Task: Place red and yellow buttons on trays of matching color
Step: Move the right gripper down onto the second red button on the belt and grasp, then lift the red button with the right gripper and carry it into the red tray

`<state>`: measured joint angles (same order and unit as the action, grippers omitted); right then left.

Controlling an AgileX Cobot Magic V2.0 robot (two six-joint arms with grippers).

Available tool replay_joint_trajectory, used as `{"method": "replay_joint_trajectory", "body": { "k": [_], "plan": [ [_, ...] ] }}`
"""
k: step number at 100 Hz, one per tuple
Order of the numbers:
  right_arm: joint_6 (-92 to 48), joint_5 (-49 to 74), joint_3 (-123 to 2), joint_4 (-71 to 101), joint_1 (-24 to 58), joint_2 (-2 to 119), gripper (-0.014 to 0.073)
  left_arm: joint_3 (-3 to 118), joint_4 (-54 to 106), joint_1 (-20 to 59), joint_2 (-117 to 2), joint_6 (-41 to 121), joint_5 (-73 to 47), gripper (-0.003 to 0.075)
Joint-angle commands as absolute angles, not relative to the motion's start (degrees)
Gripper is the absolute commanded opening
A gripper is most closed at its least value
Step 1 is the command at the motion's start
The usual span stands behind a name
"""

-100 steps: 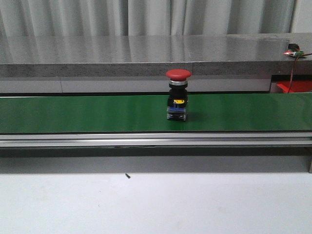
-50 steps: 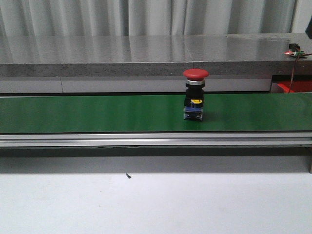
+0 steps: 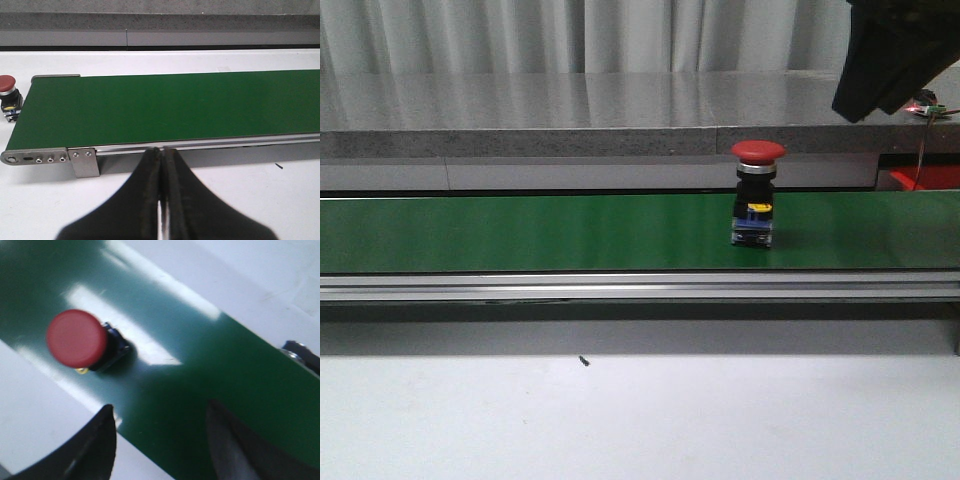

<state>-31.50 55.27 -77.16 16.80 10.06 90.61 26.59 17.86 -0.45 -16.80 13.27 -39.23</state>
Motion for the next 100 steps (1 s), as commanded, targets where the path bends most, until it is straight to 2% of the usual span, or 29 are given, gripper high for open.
{"method": "replay_joint_trajectory", "body": {
  "k": [1,30,85,92,100],
  "plan": [
    [-34.21,56.42,-78.6,17.78,11.09,88.27,0.0414,27.99,18.89,-0.04,-17.33,13.12,-35.26,-0.002],
    [-34.92,57.6,-78.6,19.09,11.7,91.35,0.0414,27.99,18.89,-0.04,-17.33,13.12,-35.26,-0.002],
    [-35.57,50.6,-78.6,23.56,11.7,95.77,0.0412,27.99,18.89,-0.04,-17.33,13.12,-35.26,-0.002],
    [-35.57,50.6,-78.6,23.56,11.7,95.77,0.0375,27.99,18.89,-0.04,-17.33,13.12,-35.26,-0.002],
    [-35.57,50.66,-78.6,23.5,11.7,95.77,0.0254,27.99,18.89,-0.04,-17.33,13.12,-35.26,-0.002]
  ]
}}
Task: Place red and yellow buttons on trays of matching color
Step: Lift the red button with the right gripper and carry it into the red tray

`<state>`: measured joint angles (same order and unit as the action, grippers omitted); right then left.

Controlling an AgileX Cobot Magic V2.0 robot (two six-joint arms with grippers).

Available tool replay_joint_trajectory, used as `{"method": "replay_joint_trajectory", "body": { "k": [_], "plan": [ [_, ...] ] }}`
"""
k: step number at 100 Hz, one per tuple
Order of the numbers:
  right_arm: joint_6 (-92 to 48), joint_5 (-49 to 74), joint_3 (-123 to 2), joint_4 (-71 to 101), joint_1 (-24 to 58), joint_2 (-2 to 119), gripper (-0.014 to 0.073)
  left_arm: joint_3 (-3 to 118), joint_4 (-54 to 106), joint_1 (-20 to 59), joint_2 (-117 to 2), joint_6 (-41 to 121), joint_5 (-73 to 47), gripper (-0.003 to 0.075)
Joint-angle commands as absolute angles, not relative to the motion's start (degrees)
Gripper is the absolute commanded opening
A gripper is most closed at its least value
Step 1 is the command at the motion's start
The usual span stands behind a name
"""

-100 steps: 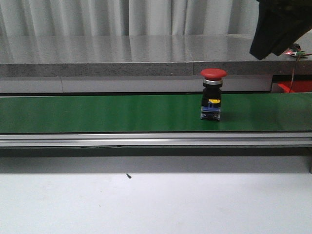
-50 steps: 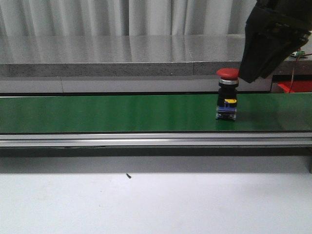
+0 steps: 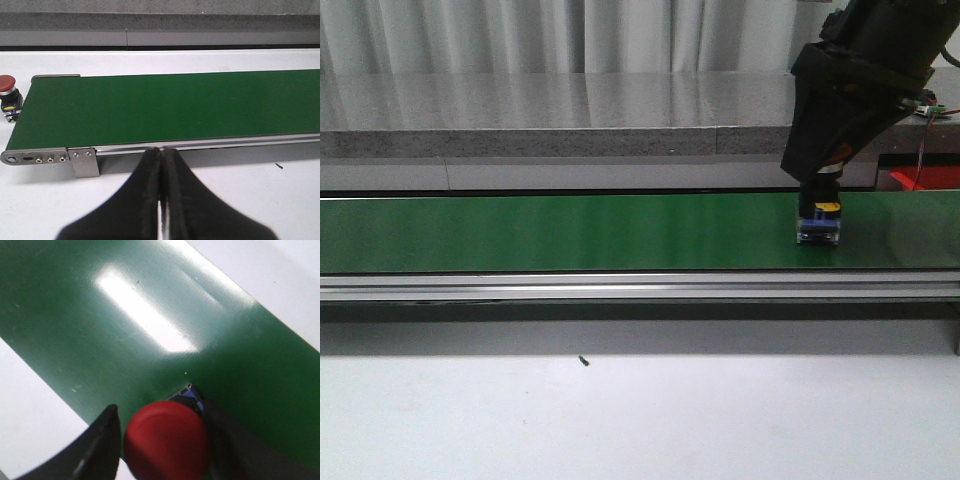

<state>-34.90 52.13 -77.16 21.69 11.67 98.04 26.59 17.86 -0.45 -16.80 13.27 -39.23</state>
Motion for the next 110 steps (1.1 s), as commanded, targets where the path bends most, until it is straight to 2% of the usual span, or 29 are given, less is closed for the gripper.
{"method": "replay_joint_trajectory", "body": {
  "k": [1,11,17,42,65,110],
  "plan": [
    [-35.57,50.66,-78.6,23.5,11.7,95.77,0.0242,27.99,18.89,-0.04,-17.33,13.12,-35.26,-0.002],
    [-35.57,50.61,-78.6,23.46,11.7,95.77,0.0104,27.99,18.89,-0.04,-17.33,13.12,-35.26,-0.002],
    [-35.57,50.46,-78.6,23.4,11.7,95.77,0.0075,27.99,18.89,-0.04,-17.33,13.12,-35.26,-0.002],
    [-34.35,48.96,-82.44,22.82,9.3,95.26,0.0076,27.99,18.89,-0.04,-17.33,13.12,-35.26,-0.002],
    [-32.01,45.57,-88.48,22.82,3.37,95.33,0.0076,27.99,18.89,-0.04,-17.33,13.12,-35.26,-0.002],
    [-22.12,37.25,-88.56,22.88,-9.88,97.87,0.0076,27.99,18.89,-0.04,-17.33,13.12,-35.26,-0.002]
  ]
}}
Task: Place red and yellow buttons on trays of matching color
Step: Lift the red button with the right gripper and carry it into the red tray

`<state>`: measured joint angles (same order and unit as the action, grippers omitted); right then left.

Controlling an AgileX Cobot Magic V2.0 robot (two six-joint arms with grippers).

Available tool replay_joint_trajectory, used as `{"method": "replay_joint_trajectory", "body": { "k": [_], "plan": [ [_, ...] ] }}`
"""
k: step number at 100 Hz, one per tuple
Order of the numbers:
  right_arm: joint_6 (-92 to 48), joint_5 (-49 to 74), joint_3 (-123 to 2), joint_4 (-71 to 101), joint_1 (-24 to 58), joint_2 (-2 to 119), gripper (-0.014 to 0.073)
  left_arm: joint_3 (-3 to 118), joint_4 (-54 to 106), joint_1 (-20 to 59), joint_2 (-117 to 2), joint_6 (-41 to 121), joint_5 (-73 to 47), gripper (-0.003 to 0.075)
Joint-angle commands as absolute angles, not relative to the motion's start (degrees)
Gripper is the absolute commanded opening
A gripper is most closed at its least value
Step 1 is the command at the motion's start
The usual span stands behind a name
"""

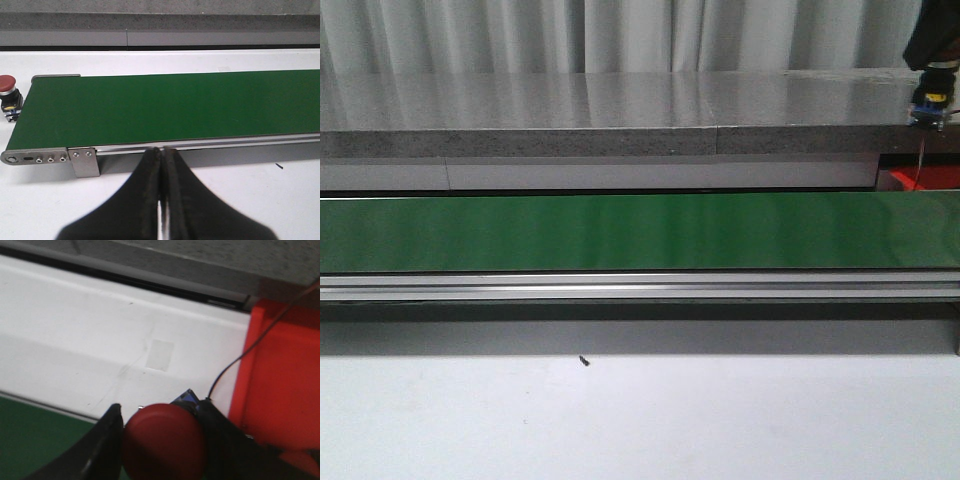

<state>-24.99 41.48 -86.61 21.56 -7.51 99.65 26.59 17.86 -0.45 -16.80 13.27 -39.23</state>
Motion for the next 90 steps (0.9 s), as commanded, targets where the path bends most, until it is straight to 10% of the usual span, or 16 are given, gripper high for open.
{"method": "replay_joint_trajectory", "body": {
  "k": [1,90],
  "plan": [
    [-21.78,37.17,-88.56,22.88,-10.06,98.09,0.0076,27.99,18.89,-0.04,-17.33,13.12,-35.26,-0.002],
    [-18.24,37.49,-103.49,25.84,-16.49,117.6,0.0076,27.99,18.89,-0.04,-17.33,13.12,-35.26,-0.002]
  ]
}}
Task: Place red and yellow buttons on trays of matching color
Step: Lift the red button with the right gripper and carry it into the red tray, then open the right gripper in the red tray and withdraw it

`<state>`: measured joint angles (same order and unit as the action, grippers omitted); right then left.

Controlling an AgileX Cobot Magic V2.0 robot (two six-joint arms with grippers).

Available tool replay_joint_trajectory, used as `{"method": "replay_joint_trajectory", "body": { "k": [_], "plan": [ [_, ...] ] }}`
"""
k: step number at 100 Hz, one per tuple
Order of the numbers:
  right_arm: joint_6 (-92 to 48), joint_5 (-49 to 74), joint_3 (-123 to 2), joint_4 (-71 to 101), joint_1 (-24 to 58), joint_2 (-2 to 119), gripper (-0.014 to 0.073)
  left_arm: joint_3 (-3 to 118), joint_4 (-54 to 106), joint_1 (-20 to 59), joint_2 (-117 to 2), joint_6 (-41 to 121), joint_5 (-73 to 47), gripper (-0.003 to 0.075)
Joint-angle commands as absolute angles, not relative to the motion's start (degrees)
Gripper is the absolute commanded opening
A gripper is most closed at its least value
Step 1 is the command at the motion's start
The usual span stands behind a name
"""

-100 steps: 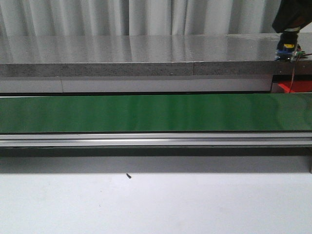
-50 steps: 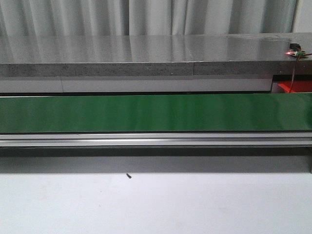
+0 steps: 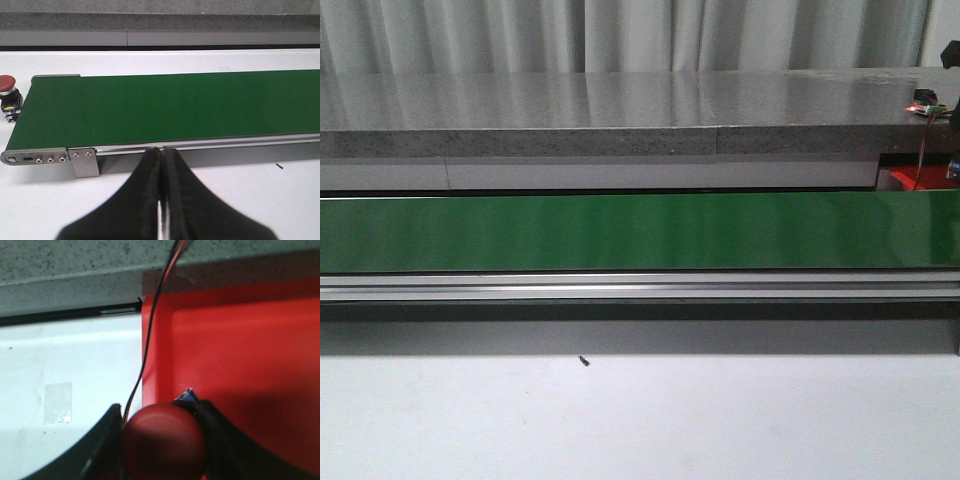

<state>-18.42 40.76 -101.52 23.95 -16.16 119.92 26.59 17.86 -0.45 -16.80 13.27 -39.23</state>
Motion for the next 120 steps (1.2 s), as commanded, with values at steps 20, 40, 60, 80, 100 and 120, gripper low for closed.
{"method": "replay_joint_trajectory", "body": {
  "k": [20,40,60,80,100,120],
  "plan": [
    [-18.24,36.9,-103.49,25.84,-16.49,119.65,0.0076,27.99,18.89,-0.04,-17.33,13.12,-35.26,-0.002],
    [-18.24,36.95,-103.49,25.84,-16.49,119.99,0.0078,27.99,18.89,-0.04,-17.33,13.12,-35.26,-0.002],
    [-18.24,37.06,-103.49,25.84,-16.49,119.99,0.0078,27.99,18.89,-0.04,-17.33,13.12,-35.26,-0.002],
    [-18.24,37.86,-103.49,25.84,-16.49,119.99,0.0256,27.99,18.89,-0.04,-17.33,13.12,-35.26,-0.002],
    [-18.24,37.69,-103.49,25.84,-16.49,119.99,0.0403,27.99,18.89,-0.04,-17.33,13.12,-35.26,-0.002],
    [-18.24,37.69,-103.49,25.78,-16.49,119.99,0.0405,27.99,18.89,-0.04,-17.33,13.12,-35.26,-0.002]
  ]
}}
